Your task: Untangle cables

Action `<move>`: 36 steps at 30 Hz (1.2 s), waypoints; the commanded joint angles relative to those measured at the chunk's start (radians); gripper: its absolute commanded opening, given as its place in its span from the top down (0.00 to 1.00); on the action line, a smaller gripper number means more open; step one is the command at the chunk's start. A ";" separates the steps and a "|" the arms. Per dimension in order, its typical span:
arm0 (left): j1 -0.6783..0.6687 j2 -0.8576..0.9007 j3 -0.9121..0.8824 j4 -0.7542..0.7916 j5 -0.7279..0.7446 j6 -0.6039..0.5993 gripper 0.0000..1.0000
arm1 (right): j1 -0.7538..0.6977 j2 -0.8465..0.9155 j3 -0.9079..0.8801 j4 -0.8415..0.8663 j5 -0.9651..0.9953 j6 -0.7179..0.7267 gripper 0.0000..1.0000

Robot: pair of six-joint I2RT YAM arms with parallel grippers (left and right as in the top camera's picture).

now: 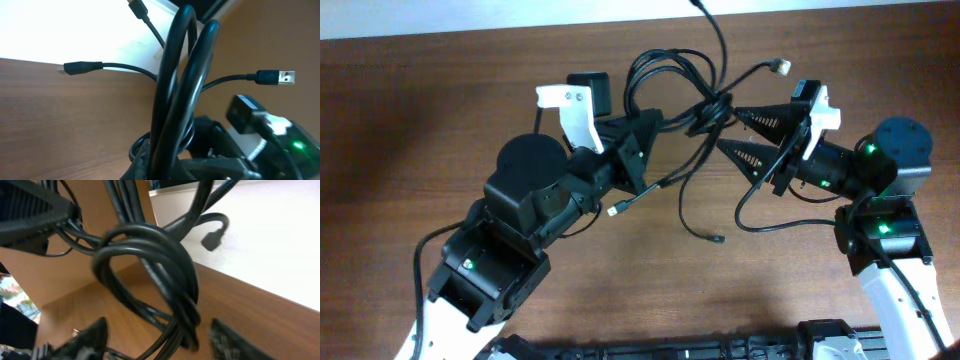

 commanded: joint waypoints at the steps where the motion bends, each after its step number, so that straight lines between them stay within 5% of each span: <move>1: 0.004 -0.009 0.010 0.027 0.134 -0.011 1.00 | -0.003 -0.003 0.010 0.006 -0.019 -0.021 0.29; 3: 0.004 -0.009 0.010 0.039 0.206 -0.011 1.00 | -0.003 0.005 0.010 0.006 -0.019 -0.021 0.24; 5: 0.004 -0.008 0.010 0.039 0.211 -0.010 1.00 | -0.003 0.009 0.010 0.005 -0.020 -0.020 0.32; 7: 0.004 -0.003 0.010 0.039 0.198 -0.010 1.00 | -0.003 0.009 0.010 0.005 -0.020 -0.020 0.74; 9: 0.004 0.003 0.010 0.035 0.155 -0.002 1.00 | -0.003 0.009 0.010 0.005 -0.028 -0.020 0.95; 20: 0.004 0.002 0.010 -0.227 -0.460 0.068 0.99 | -0.003 0.009 0.010 0.005 -0.064 -0.019 0.96; 22: 0.004 0.002 0.010 -0.250 -0.481 0.119 0.82 | -0.003 0.009 0.010 0.005 -0.064 -0.019 0.96; 24: 0.004 0.002 0.010 -0.261 -0.481 0.193 0.40 | -0.003 0.009 0.010 0.005 -0.064 -0.020 0.96; 25: 0.004 0.002 0.010 -0.270 -0.481 0.242 0.09 | -0.003 0.009 0.010 0.005 -0.064 -0.020 0.96; 26: 0.004 0.002 0.010 -0.282 -0.481 0.285 0.01 | -0.003 0.009 0.010 0.005 -0.064 -0.019 0.96; 31: 0.004 0.002 0.010 -0.301 -0.412 0.369 0.01 | -0.003 0.009 0.010 0.005 -0.060 -0.020 0.96; 36: 0.004 0.002 0.010 -0.283 -0.115 0.539 0.01 | -0.003 0.009 0.010 0.003 -0.034 -0.019 0.96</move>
